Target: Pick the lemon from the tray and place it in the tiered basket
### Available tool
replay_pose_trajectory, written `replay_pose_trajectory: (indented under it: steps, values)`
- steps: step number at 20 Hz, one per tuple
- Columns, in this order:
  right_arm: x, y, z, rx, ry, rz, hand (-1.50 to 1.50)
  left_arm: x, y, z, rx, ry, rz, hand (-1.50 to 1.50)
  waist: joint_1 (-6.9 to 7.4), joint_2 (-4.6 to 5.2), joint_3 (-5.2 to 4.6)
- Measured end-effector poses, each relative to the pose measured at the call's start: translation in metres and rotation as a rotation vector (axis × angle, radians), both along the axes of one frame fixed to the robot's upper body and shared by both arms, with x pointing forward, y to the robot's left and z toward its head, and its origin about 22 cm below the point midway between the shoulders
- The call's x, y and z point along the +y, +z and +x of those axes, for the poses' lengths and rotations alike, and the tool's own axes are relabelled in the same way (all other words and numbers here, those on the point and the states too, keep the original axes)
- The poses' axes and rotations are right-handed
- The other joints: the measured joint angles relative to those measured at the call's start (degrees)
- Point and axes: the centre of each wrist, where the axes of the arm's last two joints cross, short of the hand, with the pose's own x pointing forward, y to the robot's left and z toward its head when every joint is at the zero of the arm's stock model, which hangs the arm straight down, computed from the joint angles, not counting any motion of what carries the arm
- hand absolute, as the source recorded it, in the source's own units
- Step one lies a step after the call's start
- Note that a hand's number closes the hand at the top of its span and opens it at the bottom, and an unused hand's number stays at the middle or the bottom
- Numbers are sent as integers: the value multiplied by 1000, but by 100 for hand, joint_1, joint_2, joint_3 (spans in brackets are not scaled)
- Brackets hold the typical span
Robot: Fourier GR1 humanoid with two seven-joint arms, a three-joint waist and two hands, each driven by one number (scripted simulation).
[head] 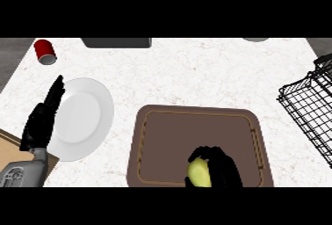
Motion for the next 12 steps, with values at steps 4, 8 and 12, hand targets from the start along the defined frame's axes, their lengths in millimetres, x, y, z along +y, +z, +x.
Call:
replay_pose_trajectory:
  steps: [4,8,12]
  values:
    - [0,8,-7,-11,-5,92,150,-3,4,-2,-3,-1,-1,0,3,16,17]
    - [-9,14,22,19,-189,101,150,-2,4,1,-2,-9,-4,0,58,64,17]
    - [-42,14,62,106,-513,51,150,-5,7,2,-18,-21,-3,0,139,183,-7]
